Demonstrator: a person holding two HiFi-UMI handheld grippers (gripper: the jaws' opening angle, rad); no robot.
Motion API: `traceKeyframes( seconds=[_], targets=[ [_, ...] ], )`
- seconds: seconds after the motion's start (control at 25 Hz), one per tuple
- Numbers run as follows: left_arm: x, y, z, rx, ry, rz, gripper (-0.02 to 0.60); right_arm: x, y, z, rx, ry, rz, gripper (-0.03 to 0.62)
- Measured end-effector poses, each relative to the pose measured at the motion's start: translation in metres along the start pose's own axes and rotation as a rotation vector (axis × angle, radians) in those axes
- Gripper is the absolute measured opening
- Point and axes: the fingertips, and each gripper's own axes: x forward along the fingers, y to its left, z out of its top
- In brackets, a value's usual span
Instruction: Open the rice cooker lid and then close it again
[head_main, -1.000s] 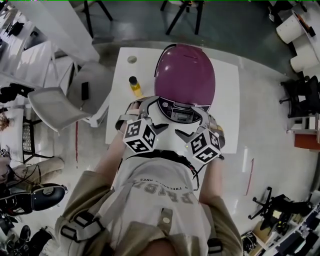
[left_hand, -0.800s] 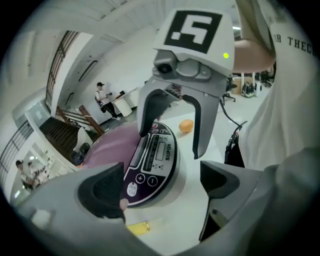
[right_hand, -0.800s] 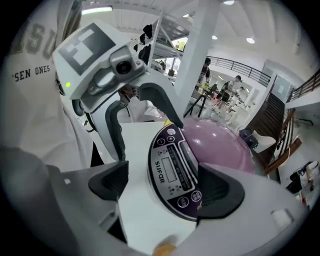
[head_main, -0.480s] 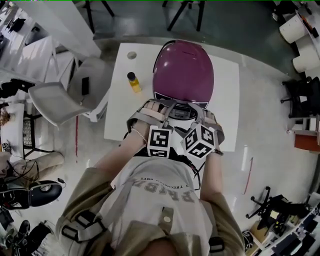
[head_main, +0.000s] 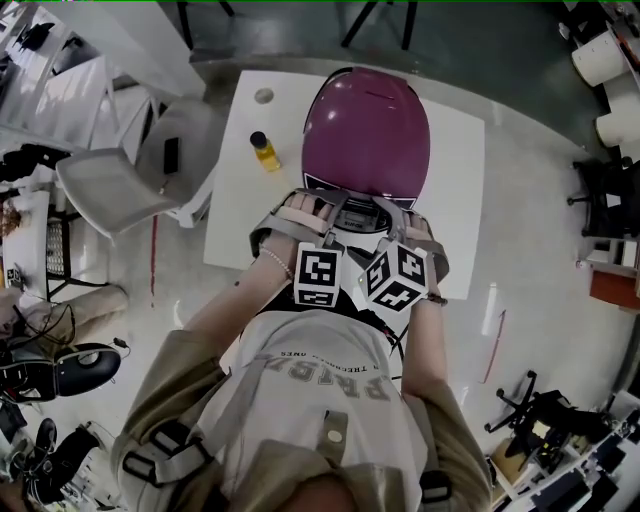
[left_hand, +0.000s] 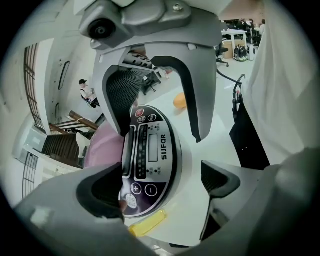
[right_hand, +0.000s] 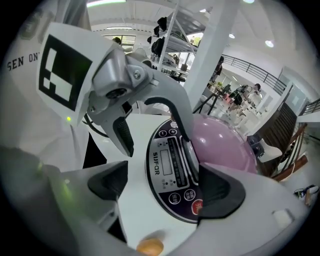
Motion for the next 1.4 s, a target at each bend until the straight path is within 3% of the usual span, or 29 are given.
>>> traceKeyframes(
  seconds=[0.24, 0.32, 0.68, 0.92, 1.4],
  targets=[
    [0.001, -0.004, -0.001, 0.013, 0.021, -0.025, 0.512, 0.001, 0.003, -0.003, -0.031, 0.002, 0.002, 0.426],
    [0.001, -0.007, -0.002, 0.028, 0.029, -0.043, 0.545, 0.002, 0.003, -0.003, -0.033, 0.002, 0.001, 0.426],
    [0.0, -0.008, -0.005, 0.06, 0.056, -0.078, 0.546, 0.003, 0.005, -0.003, -0.032, 0.008, 0.011, 0.442],
    [0.001, -0.01, -0.009, 0.114, 0.106, -0.093, 0.545, 0.008, 0.008, -0.009, -0.1, 0.108, 0.023, 0.45],
    [0.0, -0.014, -0.008, 0.1, 0.111, -0.102, 0.545, 0.007, 0.012, -0.007, -0.068, 0.079, 0.033, 0.451]
  ],
)
